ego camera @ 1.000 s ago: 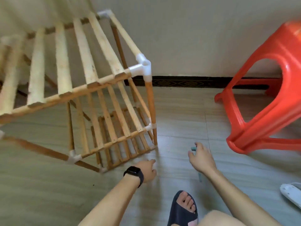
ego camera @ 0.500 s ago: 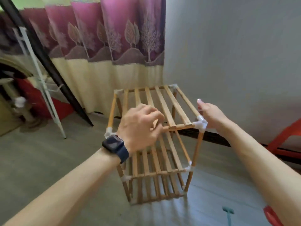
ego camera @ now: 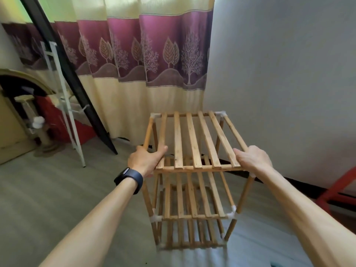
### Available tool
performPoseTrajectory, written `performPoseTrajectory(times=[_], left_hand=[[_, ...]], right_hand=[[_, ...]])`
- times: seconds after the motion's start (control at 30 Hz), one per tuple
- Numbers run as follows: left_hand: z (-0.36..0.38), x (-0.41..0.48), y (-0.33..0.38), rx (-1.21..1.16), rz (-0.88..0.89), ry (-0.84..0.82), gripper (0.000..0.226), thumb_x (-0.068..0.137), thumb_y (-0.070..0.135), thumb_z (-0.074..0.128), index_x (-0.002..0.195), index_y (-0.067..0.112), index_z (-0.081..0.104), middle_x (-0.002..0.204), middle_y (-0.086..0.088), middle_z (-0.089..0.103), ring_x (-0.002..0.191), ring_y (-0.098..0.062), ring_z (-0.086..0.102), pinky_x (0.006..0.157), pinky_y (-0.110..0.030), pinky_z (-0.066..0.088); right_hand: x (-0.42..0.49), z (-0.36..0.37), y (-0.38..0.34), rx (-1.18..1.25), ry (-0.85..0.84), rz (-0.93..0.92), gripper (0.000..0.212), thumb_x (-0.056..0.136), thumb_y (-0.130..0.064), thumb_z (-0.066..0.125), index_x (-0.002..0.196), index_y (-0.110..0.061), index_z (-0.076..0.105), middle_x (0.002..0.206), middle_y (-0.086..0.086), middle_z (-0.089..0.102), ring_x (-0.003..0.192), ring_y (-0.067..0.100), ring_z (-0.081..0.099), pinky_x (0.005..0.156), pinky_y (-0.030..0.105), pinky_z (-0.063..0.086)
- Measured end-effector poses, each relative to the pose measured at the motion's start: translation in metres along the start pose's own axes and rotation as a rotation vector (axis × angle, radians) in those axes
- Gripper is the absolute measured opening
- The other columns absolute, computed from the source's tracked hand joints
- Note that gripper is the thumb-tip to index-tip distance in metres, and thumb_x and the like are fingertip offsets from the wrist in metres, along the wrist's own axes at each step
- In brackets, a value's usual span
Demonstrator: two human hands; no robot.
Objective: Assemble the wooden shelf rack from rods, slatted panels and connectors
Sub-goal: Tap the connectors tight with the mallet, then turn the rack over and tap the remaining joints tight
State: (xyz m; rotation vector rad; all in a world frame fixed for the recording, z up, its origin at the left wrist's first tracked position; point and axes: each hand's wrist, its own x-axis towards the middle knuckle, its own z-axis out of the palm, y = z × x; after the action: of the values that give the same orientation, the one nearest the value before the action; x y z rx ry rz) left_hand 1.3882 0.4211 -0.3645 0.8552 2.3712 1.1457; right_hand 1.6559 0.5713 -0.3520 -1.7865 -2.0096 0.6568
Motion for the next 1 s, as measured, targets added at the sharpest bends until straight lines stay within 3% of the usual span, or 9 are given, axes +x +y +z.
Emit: performPoseTrajectory(times=[0.13,0.27,0.37,0.53,0.63,0.73,0.83,0.9,1.0], left_hand=[[-0.003,-0.013,-0.006,-0.001,0.056,0.024,0.077,0.078,0.072,0.068,0.122,0.01,0.052,0.095,-0.003,0.062,0.074,-0.019,0.067,0.037,-0.018,0.046],[-0.007,-0.03,-0.016,0.014,0.096,0.059,0.081,0.074,0.075,0.068,0.123,0.012,0.052,0.103,-0.005,0.063,0.085,-0.023,0.067,0.062,-0.037,0.063],[-0.008,-0.043,-0.025,0.027,0.128,0.073,0.084,0.074,0.076,0.067,0.127,0.013,0.05,0.107,-0.005,0.062,0.093,-0.027,0.065,0.077,-0.044,0.061],[-0.005,-0.064,-0.045,-0.042,0.178,0.103,0.083,0.079,0.071,0.067,0.137,0.016,0.043,0.097,-0.003,0.064,0.085,-0.023,0.065,0.076,-0.042,0.059],[0.009,-0.081,-0.08,-0.024,0.173,0.105,0.08,0.083,0.067,0.065,0.141,0.021,0.034,0.084,-0.003,0.063,0.075,-0.023,0.065,0.07,-0.042,0.057],[0.028,-0.099,-0.117,-0.171,0.036,-0.025,0.1,0.076,0.078,0.061,0.149,0.021,0.024,0.113,-0.004,0.061,0.105,-0.031,0.063,0.088,-0.039,0.05],[0.043,-0.104,-0.137,-0.467,-0.152,-0.1,0.095,0.087,0.08,0.043,0.157,0.02,0.021,0.155,-0.007,0.037,0.142,-0.028,0.037,0.109,-0.036,0.03],[0.048,-0.098,-0.15,-0.627,-0.266,-0.187,0.103,0.077,0.093,0.026,0.159,0.03,0.018,0.163,0.0,0.023,0.15,-0.024,0.023,0.12,-0.046,0.019],[0.061,-0.082,-0.178,-0.743,-0.393,-0.282,0.117,0.059,0.106,0.022,0.155,0.04,0.029,0.163,0.004,0.027,0.15,-0.024,0.025,0.121,-0.058,0.017]], right_hand=[[-0.016,0.0,0.007,0.028,0.038,-0.022,0.037,0.099,-0.045,0.051,0.084,-0.011,0.057,0.074,0.005,0.061,0.064,0.02,0.058,0.05,0.027,0.038],[-0.041,-0.001,0.019,0.069,0.092,-0.076,0.039,0.099,-0.047,0.051,0.078,-0.014,0.058,0.071,0.003,0.06,0.065,0.02,0.057,0.051,0.026,0.036],[-0.059,0.002,0.029,0.1,0.142,-0.104,0.041,0.098,-0.049,0.051,0.088,-0.011,0.062,0.075,0.003,0.062,0.065,0.017,0.054,0.053,0.026,0.036],[-0.089,0.018,0.042,0.211,0.205,-0.112,0.037,0.099,-0.049,0.051,0.097,-0.013,0.058,0.077,-0.001,0.058,0.067,0.017,0.053,0.059,0.031,0.036],[-0.116,0.046,0.06,0.379,0.203,-0.082,0.038,0.102,-0.052,0.041,0.102,-0.016,0.053,0.078,-0.001,0.058,0.075,0.027,0.057,0.062,0.034,0.038],[-0.142,0.094,0.084,0.507,0.084,0.028,0.053,0.097,-0.067,0.027,0.104,-0.017,0.046,0.085,0.002,0.06,0.083,0.027,0.062,0.069,0.037,0.047],[-0.154,0.141,0.106,0.747,-0.029,0.314,0.104,0.07,-0.099,0.013,0.118,-0.015,0.05,0.11,0.008,0.061,0.108,0.029,0.058,0.1,0.05,0.045],[-0.154,0.157,0.117,0.944,-0.121,0.478,0.121,0.059,-0.105,0.016,0.126,-0.013,0.053,0.129,0.009,0.056,0.128,0.029,0.049,0.11,0.053,0.037],[-0.153,0.164,0.124,1.077,-0.224,0.547,0.133,0.048,-0.108,0.028,0.148,-0.023,0.043,0.155,0.001,0.036,0.147,0.023,0.028,0.116,0.064,0.023]])
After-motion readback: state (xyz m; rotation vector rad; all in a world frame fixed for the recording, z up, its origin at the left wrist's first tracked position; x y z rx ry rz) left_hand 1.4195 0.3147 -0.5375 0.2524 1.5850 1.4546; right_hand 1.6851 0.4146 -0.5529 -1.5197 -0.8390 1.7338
